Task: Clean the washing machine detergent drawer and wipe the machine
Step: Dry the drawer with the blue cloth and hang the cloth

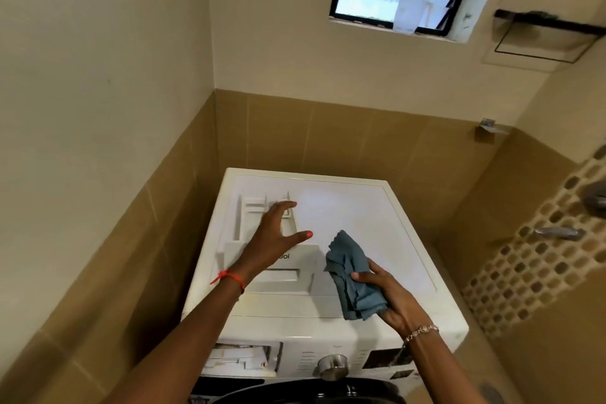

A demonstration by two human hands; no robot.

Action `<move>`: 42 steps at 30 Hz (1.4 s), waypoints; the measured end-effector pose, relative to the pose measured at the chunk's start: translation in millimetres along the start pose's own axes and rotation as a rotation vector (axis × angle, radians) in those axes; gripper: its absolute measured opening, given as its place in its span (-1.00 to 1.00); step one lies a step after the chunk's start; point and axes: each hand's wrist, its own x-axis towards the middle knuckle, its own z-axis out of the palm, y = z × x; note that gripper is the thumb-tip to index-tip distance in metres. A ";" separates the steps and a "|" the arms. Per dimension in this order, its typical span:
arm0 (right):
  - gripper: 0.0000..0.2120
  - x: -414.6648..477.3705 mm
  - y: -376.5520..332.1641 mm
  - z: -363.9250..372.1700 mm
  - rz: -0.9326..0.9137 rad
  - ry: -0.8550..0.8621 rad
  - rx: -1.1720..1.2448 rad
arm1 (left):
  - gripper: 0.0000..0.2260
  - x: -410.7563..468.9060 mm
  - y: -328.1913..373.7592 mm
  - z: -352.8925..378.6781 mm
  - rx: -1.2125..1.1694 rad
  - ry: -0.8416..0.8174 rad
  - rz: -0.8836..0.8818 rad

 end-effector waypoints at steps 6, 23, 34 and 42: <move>-0.56 -26.6 -37.3 18.7 -0.085 -0.043 -0.242 | -0.79 12.2 43.5 31.7 -0.379 -0.541 -0.186; -0.88 -24.3 -105.6 18.8 -0.411 0.178 -0.647 | -0.94 16.6 59.1 -3.0 -0.340 -0.176 -0.077; -0.90 -4.7 -122.8 20.9 -0.411 0.113 -0.420 | -0.78 24.4 74.3 1.3 -0.643 -0.204 -0.191; -0.65 2.9 -134.6 17.8 -0.274 -0.116 -0.467 | -0.59 35.5 76.8 9.7 -0.468 -0.043 -0.155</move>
